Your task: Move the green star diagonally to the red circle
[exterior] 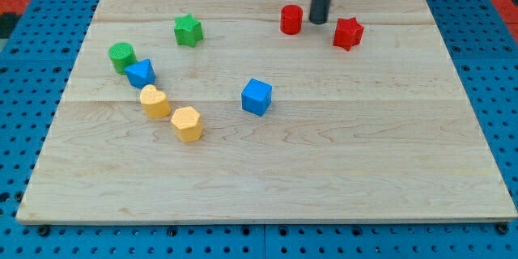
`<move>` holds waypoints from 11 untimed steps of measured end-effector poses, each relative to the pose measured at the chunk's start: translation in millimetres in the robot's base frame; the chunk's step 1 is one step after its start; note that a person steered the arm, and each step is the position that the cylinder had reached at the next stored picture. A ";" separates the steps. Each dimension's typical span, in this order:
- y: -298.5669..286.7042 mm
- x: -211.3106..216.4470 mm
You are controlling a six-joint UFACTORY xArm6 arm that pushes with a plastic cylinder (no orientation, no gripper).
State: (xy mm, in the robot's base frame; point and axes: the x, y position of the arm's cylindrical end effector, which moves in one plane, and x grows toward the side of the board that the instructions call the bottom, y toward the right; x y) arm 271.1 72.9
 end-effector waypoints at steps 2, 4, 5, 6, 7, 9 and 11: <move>-82.1 -23.0; -163.5 -20.8; -149.0 15.1; -158.9 24.5; -175.4 -19.0; -185.5 26.5; -140.0 74.3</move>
